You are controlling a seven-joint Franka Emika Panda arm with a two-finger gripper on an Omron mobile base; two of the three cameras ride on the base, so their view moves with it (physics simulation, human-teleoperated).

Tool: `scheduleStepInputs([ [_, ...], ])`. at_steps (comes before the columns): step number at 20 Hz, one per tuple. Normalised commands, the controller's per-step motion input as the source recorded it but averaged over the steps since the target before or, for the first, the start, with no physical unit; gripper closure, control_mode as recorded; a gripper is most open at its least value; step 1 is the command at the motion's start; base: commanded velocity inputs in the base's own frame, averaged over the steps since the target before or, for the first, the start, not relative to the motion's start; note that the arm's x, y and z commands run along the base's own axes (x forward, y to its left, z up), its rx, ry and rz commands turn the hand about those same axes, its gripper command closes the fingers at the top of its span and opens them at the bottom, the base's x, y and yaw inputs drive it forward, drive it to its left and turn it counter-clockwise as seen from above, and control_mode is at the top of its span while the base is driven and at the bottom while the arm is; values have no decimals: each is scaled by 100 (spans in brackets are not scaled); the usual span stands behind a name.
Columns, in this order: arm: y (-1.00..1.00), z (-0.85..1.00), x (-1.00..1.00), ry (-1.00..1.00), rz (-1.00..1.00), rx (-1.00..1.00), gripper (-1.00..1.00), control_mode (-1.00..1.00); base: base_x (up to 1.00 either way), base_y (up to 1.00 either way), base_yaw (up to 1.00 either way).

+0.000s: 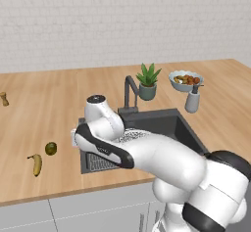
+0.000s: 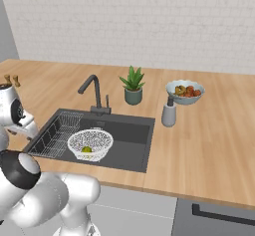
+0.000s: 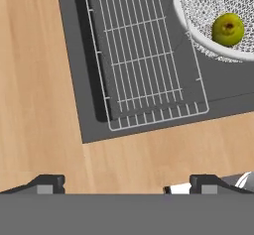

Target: Put the colander in the sink, put the banana, pear, kiwi in the colander, and turn on the sink faucet and pour water over the colander.

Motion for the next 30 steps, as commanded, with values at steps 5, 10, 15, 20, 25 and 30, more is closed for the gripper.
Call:
scheduleStepInputs([
  [5, 62, 0, 40, 2, 1, -2, -100, -100, 0, 0, 0],
  [10, 45, 0, 20, 5, 0, -4, -100, -100, 0, 0, 0],
  [15, 18, -4, 13, 0, 0, -1, -100, -100, 0, 0, 0],
  [20, 18, -4, 17, 0, 0, -2, -100, -100, 0, 0, 0],
  [25, 12, -14, 12, 0, 0, -2, -100, -100, 0, 0, 0],
  [30, 9, -17, 5, 0, 0, -1, -100, -100, 0, 0, 0],
])
